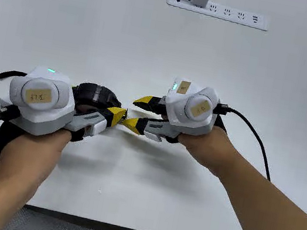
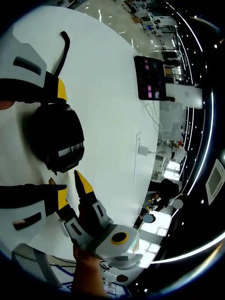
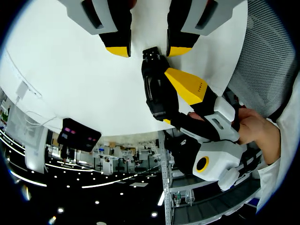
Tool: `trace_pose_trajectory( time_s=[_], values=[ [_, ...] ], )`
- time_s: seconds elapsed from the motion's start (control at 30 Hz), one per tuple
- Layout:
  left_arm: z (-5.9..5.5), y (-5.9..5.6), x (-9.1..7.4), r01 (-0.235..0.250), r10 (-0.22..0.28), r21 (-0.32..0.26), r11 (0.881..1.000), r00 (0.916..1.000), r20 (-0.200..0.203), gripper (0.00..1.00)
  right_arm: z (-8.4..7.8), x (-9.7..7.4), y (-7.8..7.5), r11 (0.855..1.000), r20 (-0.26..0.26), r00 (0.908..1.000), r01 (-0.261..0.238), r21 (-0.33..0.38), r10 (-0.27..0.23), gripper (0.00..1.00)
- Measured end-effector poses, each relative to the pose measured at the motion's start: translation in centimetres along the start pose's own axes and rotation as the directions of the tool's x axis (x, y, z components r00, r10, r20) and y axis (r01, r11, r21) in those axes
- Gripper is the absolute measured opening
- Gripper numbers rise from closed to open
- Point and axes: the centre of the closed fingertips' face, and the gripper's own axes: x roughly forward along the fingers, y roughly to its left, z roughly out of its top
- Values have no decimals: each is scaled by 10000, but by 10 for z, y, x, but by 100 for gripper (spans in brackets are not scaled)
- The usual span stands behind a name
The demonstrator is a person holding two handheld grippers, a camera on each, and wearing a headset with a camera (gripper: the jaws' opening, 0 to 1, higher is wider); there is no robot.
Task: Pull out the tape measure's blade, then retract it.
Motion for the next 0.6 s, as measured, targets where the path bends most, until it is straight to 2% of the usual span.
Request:
trace_pose_trajectory(
  time_s=[0.27, 0.37, 0.6],
  values=[
    [-3, 1, -8, 195, -197, 429, 9989, 9998, 38, 70, -2, -15, 2, 9991, 70, 9994, 329, 256, -331, 34],
    [-5, 2, -13, 243, -247, 720, 9971, 9997, 49, 73, -1, -20, 3, 9977, 179, 9985, 517, 440, -525, 39],
    [-10, 3, -23, 442, -440, 1285, 9907, 9990, -48, 75, -5, -31, 5, 9946, 196, 9962, 835, 623, -849, 43]
  ],
)
